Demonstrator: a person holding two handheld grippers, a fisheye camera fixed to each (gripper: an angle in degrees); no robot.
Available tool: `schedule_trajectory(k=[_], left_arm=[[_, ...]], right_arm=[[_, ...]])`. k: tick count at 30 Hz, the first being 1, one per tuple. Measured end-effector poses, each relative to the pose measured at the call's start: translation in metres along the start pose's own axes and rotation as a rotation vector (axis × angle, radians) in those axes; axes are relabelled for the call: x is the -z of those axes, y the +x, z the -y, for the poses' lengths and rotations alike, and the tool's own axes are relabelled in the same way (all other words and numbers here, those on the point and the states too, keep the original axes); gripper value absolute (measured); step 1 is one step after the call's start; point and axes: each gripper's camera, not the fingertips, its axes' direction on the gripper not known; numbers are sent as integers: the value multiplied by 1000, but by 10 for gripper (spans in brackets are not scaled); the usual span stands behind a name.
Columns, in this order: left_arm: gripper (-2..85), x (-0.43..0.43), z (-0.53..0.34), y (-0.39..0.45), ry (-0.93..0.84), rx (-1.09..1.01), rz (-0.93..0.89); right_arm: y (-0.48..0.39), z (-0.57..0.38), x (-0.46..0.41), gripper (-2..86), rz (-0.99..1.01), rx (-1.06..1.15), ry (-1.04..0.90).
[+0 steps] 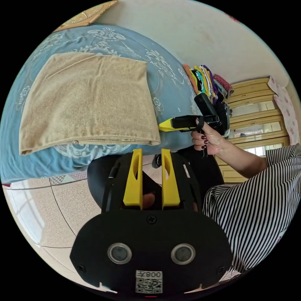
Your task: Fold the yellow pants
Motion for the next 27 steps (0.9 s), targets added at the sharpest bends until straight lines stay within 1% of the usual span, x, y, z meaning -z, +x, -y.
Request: schedule_trajectory(k=[4, 9, 21, 23, 27], left_arm=[[53, 1, 8, -17, 3, 24, -80], [20, 9, 8, -35, 17, 29, -103], [10, 39, -11, -89, 112, 56, -237], [10, 43, -15, -97, 114, 56, -242], [15, 58, -24, -117, 123, 67, -245]], right_arm=[[25, -5, 8, 79, 68, -35, 9], [51, -8, 13, 88, 168, -72, 10], [91, -5, 20, 98, 289, -119, 39], [98, -4, 19, 92, 335, -128, 54], [105, -1, 17, 78, 345, -138, 48]])
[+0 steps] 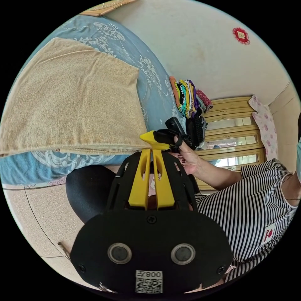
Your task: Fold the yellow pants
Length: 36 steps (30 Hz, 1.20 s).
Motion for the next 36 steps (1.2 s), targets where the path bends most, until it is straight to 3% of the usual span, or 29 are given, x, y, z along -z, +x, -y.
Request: schedule_trajectory(k=[7, 12, 18, 29, 36], left_arm=[[47, 62, -37, -52, 176, 165, -46], [109, 111, -84, -126, 510, 421, -304], [135, 137, -111, -174, 760, 532, -475], [136, 165, -120, -211, 871, 582, -511], [134, 178, -105, -224, 830, 599, -436]], right_arm=[[-14, 3, 7, 48, -5, 45, -16], [-29, 9, 7, 38, -1, 77, -38], [-43, 14, 5, 32, 12, 99, -42], [-62, 20, -2, 21, 15, 148, -42], [-58, 14, -3, 21, 21, 145, -34]])
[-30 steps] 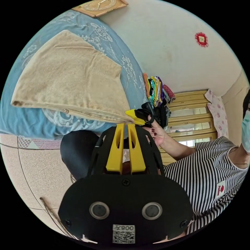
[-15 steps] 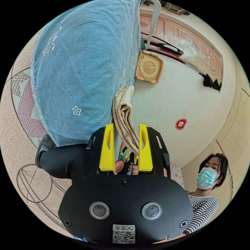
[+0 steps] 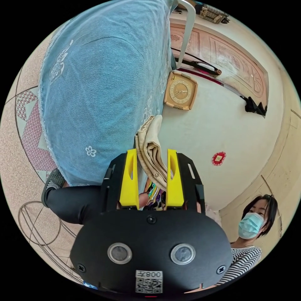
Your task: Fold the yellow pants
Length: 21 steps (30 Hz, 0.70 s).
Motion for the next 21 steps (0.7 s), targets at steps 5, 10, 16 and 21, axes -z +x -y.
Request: schedule_trajectory(k=[5, 10, 16, 21], left_arm=[[131, -5, 8, -2, -3, 8, 5], [132, -16, 11, -2, -32, 7, 37], [140, -30, 5, -10, -27, 60, 24], [147, -54, 4, -14, -16, 90, 1]], right_arm=[[2, -6, 2, 23, 5, 6, 5], [4, -14, 6, 27, 6, 9, 8], [3, -22, 11, 26, 13, 19, 8], [-2, -27, 16, 24, 14, 46, 2]])
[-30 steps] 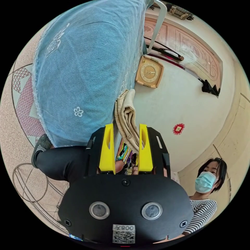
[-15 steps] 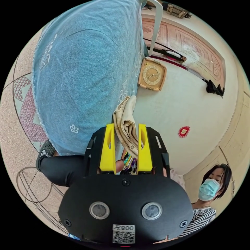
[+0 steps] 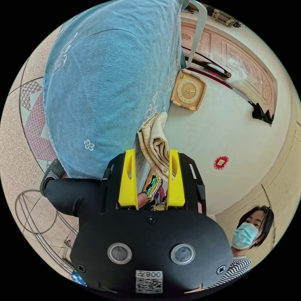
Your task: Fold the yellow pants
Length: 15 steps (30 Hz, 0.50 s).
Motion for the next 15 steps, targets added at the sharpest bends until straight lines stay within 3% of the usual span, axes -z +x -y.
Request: schedule_trajectory(k=[15], left_arm=[[82, -103, -21, 0, 7, -69, 103]], right_arm=[[27, -69, 54, 16, -8, -5, 6]])
